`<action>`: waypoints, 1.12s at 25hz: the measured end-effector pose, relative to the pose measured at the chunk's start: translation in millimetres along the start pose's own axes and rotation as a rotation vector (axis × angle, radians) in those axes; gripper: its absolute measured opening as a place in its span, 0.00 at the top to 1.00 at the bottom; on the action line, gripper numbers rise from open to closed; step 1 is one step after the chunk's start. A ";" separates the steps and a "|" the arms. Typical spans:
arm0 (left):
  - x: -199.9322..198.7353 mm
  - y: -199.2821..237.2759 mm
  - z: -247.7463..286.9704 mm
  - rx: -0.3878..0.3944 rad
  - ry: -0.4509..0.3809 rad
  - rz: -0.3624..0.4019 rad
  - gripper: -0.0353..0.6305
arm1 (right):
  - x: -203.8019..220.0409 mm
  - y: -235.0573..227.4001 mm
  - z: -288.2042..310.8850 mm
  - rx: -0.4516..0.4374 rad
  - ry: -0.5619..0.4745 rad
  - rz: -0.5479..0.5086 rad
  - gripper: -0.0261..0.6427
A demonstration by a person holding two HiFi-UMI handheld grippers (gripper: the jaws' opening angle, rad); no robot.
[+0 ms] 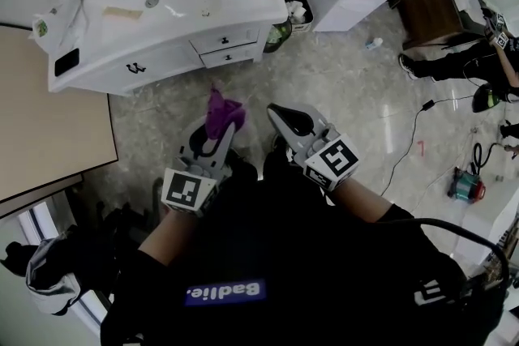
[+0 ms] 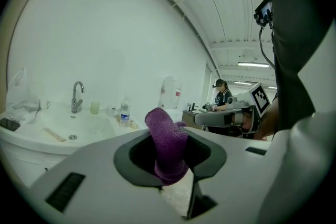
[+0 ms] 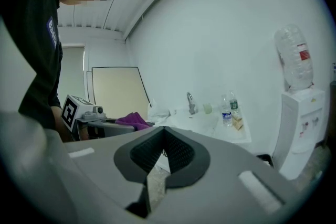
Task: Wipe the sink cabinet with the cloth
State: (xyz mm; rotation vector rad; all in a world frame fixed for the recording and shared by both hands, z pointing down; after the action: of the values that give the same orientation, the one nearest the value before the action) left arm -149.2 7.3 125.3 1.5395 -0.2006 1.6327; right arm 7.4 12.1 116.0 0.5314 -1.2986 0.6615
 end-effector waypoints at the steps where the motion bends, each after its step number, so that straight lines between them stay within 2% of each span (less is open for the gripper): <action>1: 2.1 1.8 4.0 -0.012 -0.002 0.001 0.78 | 4.7 -3.9 1.5 -0.008 0.003 0.008 0.96; 4: 9.2 10.0 13.2 -0.069 0.003 -0.009 0.78 | 18.0 -13.2 8.7 -0.040 0.008 0.045 0.96; 8: 20.5 26.5 36.1 -0.172 -0.032 -0.002 0.78 | 35.3 -41.9 17.4 -0.110 0.008 0.044 0.96; 14: 42.6 72.3 79.2 -0.298 -0.080 -0.019 0.78 | 85.9 -73.7 47.5 -0.164 0.031 0.080 0.96; 21: 101.9 156.5 126.9 -0.332 -0.104 0.003 0.78 | 172.8 -84.4 98.5 -0.154 0.043 0.123 0.96; 28: 176.6 250.8 162.2 -0.399 -0.134 -0.021 0.78 | 269.2 -92.0 147.8 -0.127 0.040 0.151 0.96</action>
State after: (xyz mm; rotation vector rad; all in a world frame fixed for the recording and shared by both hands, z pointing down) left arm -172.3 -168.8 423.3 1.3344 -0.5470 1.3731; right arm 6.2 -116.1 409.8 0.3169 -1.3421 0.7058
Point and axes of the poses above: the fingertips, and each gripper's own axes: z forward along the fingers, y to its left, x out of its underside, the point moved 5 cm from there along -z, backward along the fingers, and after that the axes turned 14 degrees about -z, right-handed, at the moved point
